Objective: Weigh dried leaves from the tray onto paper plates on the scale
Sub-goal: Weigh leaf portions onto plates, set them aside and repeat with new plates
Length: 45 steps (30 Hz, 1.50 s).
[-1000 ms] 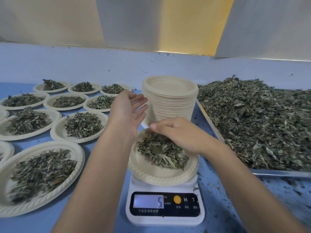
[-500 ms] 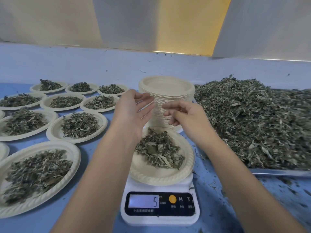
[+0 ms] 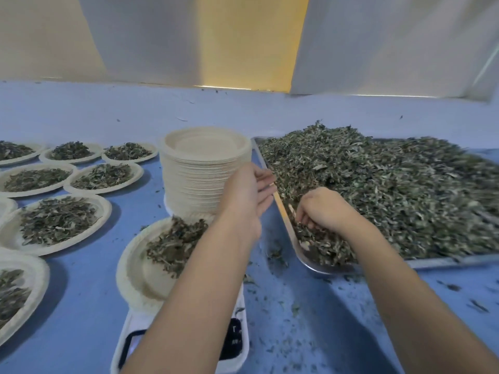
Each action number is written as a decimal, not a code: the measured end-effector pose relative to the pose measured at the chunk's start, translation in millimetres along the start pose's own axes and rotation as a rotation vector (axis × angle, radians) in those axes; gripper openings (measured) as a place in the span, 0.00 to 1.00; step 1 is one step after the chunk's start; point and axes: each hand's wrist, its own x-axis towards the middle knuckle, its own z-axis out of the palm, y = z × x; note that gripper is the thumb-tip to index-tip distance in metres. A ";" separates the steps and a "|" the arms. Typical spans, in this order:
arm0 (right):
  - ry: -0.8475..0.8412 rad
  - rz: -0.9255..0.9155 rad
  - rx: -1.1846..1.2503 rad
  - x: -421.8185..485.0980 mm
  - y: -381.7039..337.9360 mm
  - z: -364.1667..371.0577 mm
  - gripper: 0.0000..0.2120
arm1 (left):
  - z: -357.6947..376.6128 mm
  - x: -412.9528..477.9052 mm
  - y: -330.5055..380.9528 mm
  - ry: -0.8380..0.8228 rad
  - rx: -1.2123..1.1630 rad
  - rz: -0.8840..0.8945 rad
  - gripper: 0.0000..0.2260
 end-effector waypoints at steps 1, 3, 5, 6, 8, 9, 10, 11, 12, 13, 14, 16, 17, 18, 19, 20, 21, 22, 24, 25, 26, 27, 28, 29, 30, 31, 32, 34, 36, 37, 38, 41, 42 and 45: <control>-0.056 0.025 -0.113 2.1 5.9 -4.5 0.18 | 3.7 1.7 -3.5 -0.005 0.004 -0.010 0.10; -0.134 0.095 -0.242 4.5 16.0 -11.5 0.19 | 9.0 4.9 -9.5 -0.010 0.009 -0.020 0.11; -0.205 0.154 -0.298 5.1 22.2 -15.6 0.18 | 11.7 7.2 -13.0 -0.011 0.007 -0.025 0.10; -0.251 0.172 -0.326 4.6 23.3 -15.9 0.18 | 12.6 8.2 -13.9 -0.011 0.003 -0.026 0.10; -0.331 0.180 -0.361 4.9 23.2 -13.6 0.18 | 13.7 9.4 -14.4 -0.009 -0.006 -0.022 0.10; -0.355 0.179 -0.367 5.7 22.2 -11.6 0.18 | 14.0 9.7 -14.4 -0.006 -0.008 -0.020 0.10; -0.362 0.170 -0.367 6.2 20.3 -9.6 0.17 | 14.3 9.9 -14.4 -0.003 -0.008 -0.017 0.10; -0.357 0.154 -0.365 7.8 18.2 -7.9 0.17 | 14.3 9.9 -14.4 0.000 -0.008 -0.013 0.10; -0.345 0.137 -0.369 9.1 16.0 -6.2 0.15 | 14.2 10.1 -14.1 0.001 -0.009 -0.010 0.10; -0.327 0.117 -0.380 11.2 14.0 -4.2 0.12 | 13.7 10.0 -13.7 0.001 -0.012 -0.008 0.10; -0.303 0.088 -0.382 13.1 12.0 -2.4 0.10 | 13.1 10.0 -12.8 -0.002 -0.016 -0.007 0.10; -0.220 0.002 -0.279 18.7 10.6 1.7 0.10 | 11.9 9.4 -10.5 -0.004 -0.029 -0.004 0.11; -0.169 -0.031 -0.148 21.7 10.5 2.7 0.10 | 11.2 9.1 -9.2 -0.001 -0.035 -0.002 0.11; -0.110 -0.055 0.013 23.3 10.0 3.1 0.11 | 10.4 9.0 -8.0 0.003 -0.039 0.000 0.10; -0.059 -0.060 0.172 24.3 10.0 3.0 0.13 | 9.5 8.8 -7.1 0.007 -0.040 0.002 0.10; -0.016 -0.057 0.283 25.1 10.2 2.3 0.15 | 8.6 8.6 -6.1 0.008 -0.040 0.006 0.10; 0.030 -0.061 0.328 25.6 10.6 0.6 0.15 | 7.5 8.4 -5.0 0.007 -0.042 0.010 0.11; 0.087 -0.077 0.326 25.0 10.9 -1.0 0.15 | 6.6 8.2 -4.1 0.004 -0.046 0.015 0.11; 0.235 -0.109 0.233 23.3 13.2 -4.3 0.17 | 5.5 7.6 -2.8 0.000 -0.057 0.026 0.10; 0.278 -0.112 0.144 22.6 14.1 -6.3 0.18 | 5.3 7.2 -2.6 -0.001 -0.062 0.028 0.10; 0.260 -0.102 0.048 22.3 14.9 -7.4 0.18 | 5.3 6.7 -2.6 -0.003 -0.065 0.028 0.10; 0.181 -0.069 -0.029 22.6 14.7 -7.0 0.18 | 5.5 6.3 -2.8 -0.008 -0.065 0.027 0.10; 0.070 -0.025 -0.075 22.4 13.9 -4.2 0.17 | 5.6 6.1 -2.8 -0.012 -0.064 0.026 0.10; -0.035 0.015 -0.095 23.3 13.5 0.0 0.16 | 5.6 5.8 -2.6 -0.015 -0.064 0.024 0.10; -0.083 0.032 -0.098 25.3 13.6 4.3 0.14 | 5.6 5.5 -2.3 -0.014 -0.065 0.023 0.10; -0.067 0.014 -0.088 28.3 14.0 8.5 0.13 | 5.5 5.2 -2.0 -0.012 -0.066 0.024 0.10; -0.006 -0.027 -0.062 32.1 15.3 12.6 0.14 | 5.3 4.9 -1.7 -0.009 -0.065 0.028 0.10; 0.119 -0.068 0.064 37.4 18.5 16.4 0.16 | 4.1 4.3 -0.8 -0.001 -0.061 0.038 0.11; 0.264 -0.090 0.051 41.9 24.0 16.0 0.13 | 2.2 3.9 0.4 0.002 -0.058 0.043 0.11; 0.312 -0.114 -0.047 44.2 26.5 15.2 0.10 | 1.1 3.8 1.4 0.002 -0.058 0.046 0.11; 0.317 -0.154 -0.153 46.7 29.9 15.2 0.10 | 0.1 3.7 2.7 0.004 -0.063 0.048 0.11; 0.118 -0.254 -0.429 51.1 32.7 20.0 0.24 | -2.0 2.7 5.0 0.015 -0.085 0.051 0.10; 0.049 -0.273 -0.495 52.1 31.3 23.1 0.26 | -2.4 2.0 4.9 0.017 -0.090 0.051 0.10; -0.049 -0.281 -0.583 51.8 27.6 28.2 0.21 | -4.1 -0.6 3.3 0.019 -0.097 0.048 0.10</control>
